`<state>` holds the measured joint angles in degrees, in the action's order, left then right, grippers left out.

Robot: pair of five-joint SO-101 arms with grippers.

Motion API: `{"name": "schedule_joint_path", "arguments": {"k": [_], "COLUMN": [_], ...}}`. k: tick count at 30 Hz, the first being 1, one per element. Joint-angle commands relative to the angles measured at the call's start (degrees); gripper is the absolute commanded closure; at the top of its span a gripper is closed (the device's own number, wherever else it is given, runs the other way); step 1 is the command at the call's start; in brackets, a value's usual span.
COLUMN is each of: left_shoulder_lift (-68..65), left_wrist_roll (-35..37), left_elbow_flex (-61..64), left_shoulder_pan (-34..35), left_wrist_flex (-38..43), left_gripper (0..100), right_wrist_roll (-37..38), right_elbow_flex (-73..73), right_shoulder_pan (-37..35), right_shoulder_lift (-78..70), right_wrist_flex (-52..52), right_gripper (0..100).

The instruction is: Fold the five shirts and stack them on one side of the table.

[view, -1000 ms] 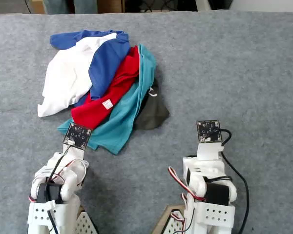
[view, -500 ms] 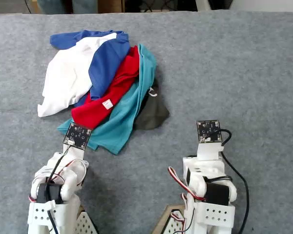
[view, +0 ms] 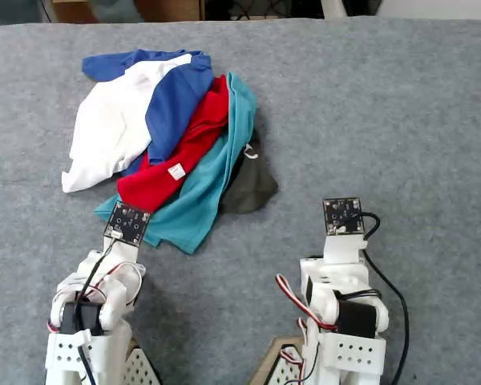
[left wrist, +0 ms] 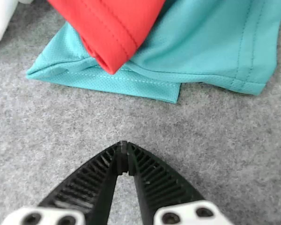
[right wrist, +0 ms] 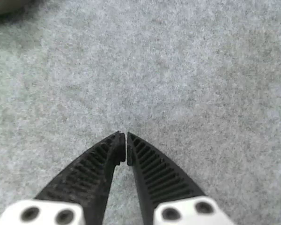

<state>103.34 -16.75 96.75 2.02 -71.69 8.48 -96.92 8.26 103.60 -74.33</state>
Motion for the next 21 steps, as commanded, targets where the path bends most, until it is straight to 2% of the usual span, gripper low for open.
{"name": "schedule_joint_path", "arguments": {"k": [1, 16, 21], "left_shoulder_lift": [0.6, 0.6, 0.6], "left_wrist_roll": [-0.1, -0.1, -0.1], "left_elbow_flex": [0.6, 0.6, 0.6], "left_shoulder_pan": [-0.7, -0.7, -0.7], "left_wrist_flex": [-1.4, -1.4, -1.4], "left_gripper": [97, 97, 97], "right_wrist_roll": [-0.5, -0.5, -0.5], "right_elbow_flex": [0.4, 0.4, 0.5], "right_shoulder_pan": [0.5, -0.1, -7.6], "right_shoulder_lift": [4.3, 4.3, 4.3], "right_wrist_flex": [-0.2, 0.0, 1.7], "right_gripper": [98.4, 98.4, 98.4]}}
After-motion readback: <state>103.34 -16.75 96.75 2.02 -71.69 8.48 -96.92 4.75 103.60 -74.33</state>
